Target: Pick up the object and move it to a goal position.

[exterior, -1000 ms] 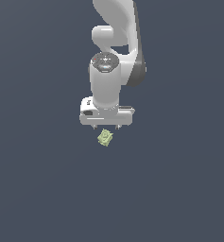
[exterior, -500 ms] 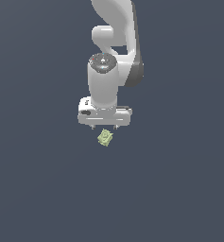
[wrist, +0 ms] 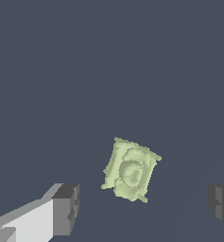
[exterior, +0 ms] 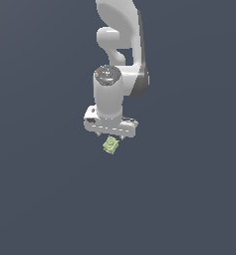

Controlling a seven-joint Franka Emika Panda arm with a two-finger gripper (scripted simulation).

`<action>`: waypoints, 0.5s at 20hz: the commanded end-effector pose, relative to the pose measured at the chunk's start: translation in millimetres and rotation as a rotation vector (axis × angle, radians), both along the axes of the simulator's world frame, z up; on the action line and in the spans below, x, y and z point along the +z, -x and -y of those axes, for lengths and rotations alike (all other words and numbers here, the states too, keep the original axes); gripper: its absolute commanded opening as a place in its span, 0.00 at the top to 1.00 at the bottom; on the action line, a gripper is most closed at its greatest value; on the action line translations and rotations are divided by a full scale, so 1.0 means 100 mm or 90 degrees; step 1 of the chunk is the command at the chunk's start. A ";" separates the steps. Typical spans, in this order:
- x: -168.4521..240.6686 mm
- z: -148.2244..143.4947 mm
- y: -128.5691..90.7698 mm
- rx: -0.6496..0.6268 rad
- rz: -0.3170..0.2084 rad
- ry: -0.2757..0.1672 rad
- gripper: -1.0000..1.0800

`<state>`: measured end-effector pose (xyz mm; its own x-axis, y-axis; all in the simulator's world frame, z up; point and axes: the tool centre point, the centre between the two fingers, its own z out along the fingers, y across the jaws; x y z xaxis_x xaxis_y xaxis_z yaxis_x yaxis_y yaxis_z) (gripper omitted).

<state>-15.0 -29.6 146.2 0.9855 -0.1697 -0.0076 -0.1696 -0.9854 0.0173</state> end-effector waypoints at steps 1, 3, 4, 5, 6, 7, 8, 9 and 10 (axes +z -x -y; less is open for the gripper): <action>-0.11 0.00 0.04 -0.040 0.002 -0.003 0.04; -0.20 0.01 0.07 -0.075 0.003 -0.004 0.04; -0.24 0.01 0.09 -0.091 0.004 -0.005 0.04; -0.28 0.01 0.10 -0.106 0.004 -0.006 0.04; -0.32 0.02 0.12 -0.120 0.005 -0.006 0.04; -0.35 0.02 0.13 -0.133 0.005 -0.007 0.04; -0.38 0.02 0.15 -0.145 0.006 -0.007 0.04; -0.41 0.02 0.16 -0.156 0.006 -0.008 0.04; -0.43 0.03 0.17 -0.165 0.007 -0.008 0.04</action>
